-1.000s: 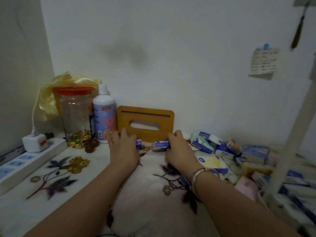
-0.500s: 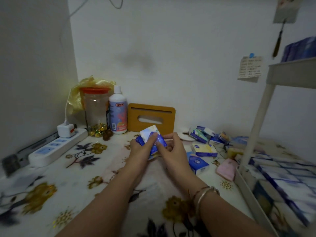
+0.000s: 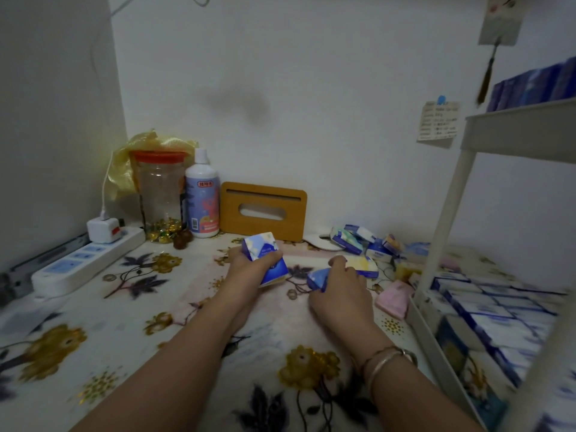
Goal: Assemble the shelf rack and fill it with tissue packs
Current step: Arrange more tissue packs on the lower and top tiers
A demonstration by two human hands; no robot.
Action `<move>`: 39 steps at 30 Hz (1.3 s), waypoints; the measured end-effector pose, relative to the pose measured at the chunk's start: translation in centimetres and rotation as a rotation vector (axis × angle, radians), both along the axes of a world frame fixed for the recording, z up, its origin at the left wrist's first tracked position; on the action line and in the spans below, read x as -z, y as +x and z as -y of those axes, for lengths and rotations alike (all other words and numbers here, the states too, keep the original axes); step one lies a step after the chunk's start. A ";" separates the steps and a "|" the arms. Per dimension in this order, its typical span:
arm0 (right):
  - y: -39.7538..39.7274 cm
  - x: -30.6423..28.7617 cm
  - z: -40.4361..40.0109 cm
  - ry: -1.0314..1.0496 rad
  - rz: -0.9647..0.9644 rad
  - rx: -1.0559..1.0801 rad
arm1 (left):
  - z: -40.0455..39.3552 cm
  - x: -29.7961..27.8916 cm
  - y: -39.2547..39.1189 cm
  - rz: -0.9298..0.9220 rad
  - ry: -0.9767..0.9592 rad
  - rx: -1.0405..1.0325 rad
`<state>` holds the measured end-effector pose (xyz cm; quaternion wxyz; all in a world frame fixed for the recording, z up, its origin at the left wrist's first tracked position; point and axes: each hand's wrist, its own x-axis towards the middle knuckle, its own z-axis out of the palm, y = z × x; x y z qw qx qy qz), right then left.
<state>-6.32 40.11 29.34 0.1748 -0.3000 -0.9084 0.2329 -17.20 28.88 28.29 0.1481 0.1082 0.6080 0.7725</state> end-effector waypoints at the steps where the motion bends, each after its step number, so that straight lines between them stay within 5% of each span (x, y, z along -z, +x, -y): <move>1: -0.1 0.0 0.0 -0.069 -0.094 -0.025 | 0.0 0.0 0.0 0.002 -0.004 -0.008; 6: -0.5 -0.9 1.2 -0.275 -0.571 -0.202 | -0.6 -0.5 0.8 0.012 -0.053 -0.033; 15: -0.7 -1.0 2.0 -0.420 -0.664 -0.382 | -1.7 -2.0 3.0 0.168 0.198 0.142; 20: -0.6 -1.9 3.3 -0.549 -0.713 -0.453 | -1.1 -2.9 3.3 0.240 0.353 0.062; 24: -0.3 -2.6 4.5 -0.823 -0.594 -0.353 | -0.2 -4.3 4.6 0.120 0.297 -0.101; 29: 2.0 -5.6 6.2 -1.343 -0.611 -0.531 | 1.6 -7.9 8.5 -0.213 0.079 -0.213; 39: 13.9 -15.4 6.2 -1.060 -0.745 -0.628 | 3.0 -16.7 19.3 -0.420 -0.085 -0.097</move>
